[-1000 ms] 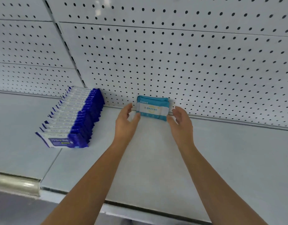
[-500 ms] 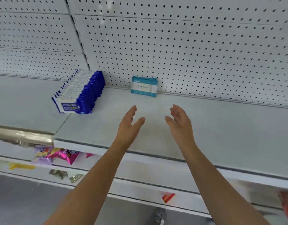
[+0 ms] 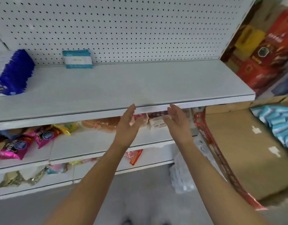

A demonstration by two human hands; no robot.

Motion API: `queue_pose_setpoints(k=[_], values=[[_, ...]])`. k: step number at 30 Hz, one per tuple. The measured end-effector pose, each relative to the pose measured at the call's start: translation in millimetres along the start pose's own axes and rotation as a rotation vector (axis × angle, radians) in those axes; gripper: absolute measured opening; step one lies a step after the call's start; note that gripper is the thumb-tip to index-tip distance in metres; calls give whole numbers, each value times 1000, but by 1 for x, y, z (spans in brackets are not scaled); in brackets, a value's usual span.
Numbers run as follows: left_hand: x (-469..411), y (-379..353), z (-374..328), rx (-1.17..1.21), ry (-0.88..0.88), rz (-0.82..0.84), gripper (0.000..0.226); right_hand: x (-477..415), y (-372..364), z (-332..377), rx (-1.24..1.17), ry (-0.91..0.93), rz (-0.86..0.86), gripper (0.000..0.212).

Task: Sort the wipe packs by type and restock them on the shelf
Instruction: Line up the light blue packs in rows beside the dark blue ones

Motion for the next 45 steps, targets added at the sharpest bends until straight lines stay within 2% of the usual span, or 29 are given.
queue_pose_setpoints(k=[4,10,12,15,19,29,34,38,42,45], values=[[29,-94,-1,9,-7,105,53,8,96,-21,56,7,-101,57],[88,-262,-9,-10,7,247,44,17,265,-86,7,-126,-239,51],[107,-318,-10,-13,-13,263,47,16,321,-109,16,-139,-244,52],[139,-398,0,-53,66,308,61,19,404,-143,19,-188,-264,52],[173,-495,3,-88,111,367,60,22,507,-181,27,-260,-330,50],[181,-693,32,-159,215,523,55,-41,659,-259,159,-423,-371,55],[171,-763,51,-251,272,543,55,-79,718,-293,276,-482,-333,50],[169,-791,68,-299,320,484,48,-108,756,-309,358,-514,-313,51],[167,-803,77,-493,240,401,59,-136,797,-325,517,-459,-303,53],[165,-811,70,-689,136,317,57,-166,825,-337,648,-404,-284,64]])
Point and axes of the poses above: each hand's wrist, its own x-axis away from the middle knuckle, its own y-axis out of the back of the hand, z = x × y, the point moved 10 cm from there along -x, towards the middle knuckle, and after that the axes turned 4 degrees about -z, right-handed, at the moved point
